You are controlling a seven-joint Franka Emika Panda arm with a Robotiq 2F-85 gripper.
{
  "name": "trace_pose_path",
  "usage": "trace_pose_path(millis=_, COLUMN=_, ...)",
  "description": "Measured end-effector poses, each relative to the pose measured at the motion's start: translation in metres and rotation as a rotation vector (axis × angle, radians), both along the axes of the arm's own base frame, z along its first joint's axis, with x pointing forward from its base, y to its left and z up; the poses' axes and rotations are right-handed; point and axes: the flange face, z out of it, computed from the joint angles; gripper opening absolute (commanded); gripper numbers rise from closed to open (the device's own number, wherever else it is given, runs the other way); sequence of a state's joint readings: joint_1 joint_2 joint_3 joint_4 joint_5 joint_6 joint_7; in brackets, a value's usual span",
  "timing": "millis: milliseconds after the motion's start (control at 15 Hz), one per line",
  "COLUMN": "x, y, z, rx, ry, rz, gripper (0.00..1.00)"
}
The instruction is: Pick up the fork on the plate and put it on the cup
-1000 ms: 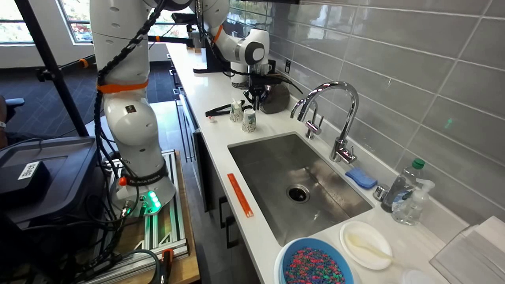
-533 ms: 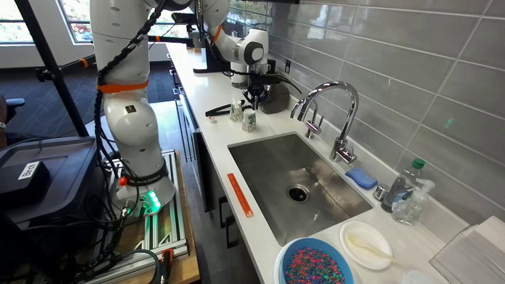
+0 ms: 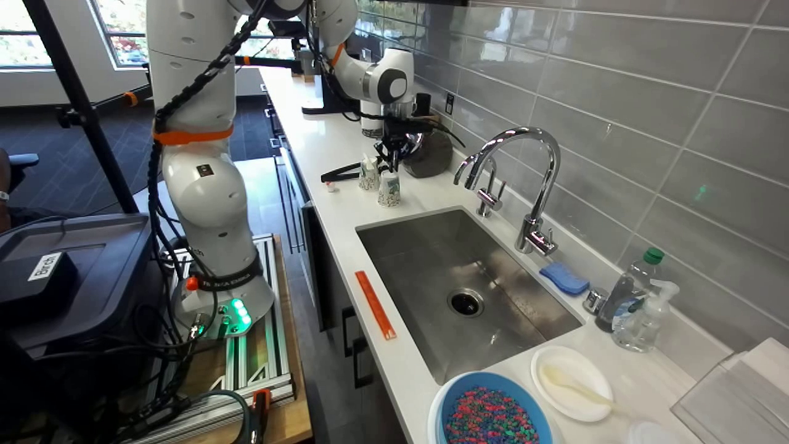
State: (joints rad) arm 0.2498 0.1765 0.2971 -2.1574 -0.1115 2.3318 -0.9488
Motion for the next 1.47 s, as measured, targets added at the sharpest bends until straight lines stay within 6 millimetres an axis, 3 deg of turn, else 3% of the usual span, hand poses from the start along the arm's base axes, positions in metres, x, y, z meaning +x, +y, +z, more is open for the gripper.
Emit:
trace_pose_path(millis=800, x=0.003, y=0.009, z=-0.018, rx=0.035, ry=-0.016, rz=0.01, gripper=0.03)
trace_pose_path(millis=1467, x=-0.001, y=0.016, z=-0.019, rx=0.026, ry=-0.021, rz=0.04, gripper=0.03)
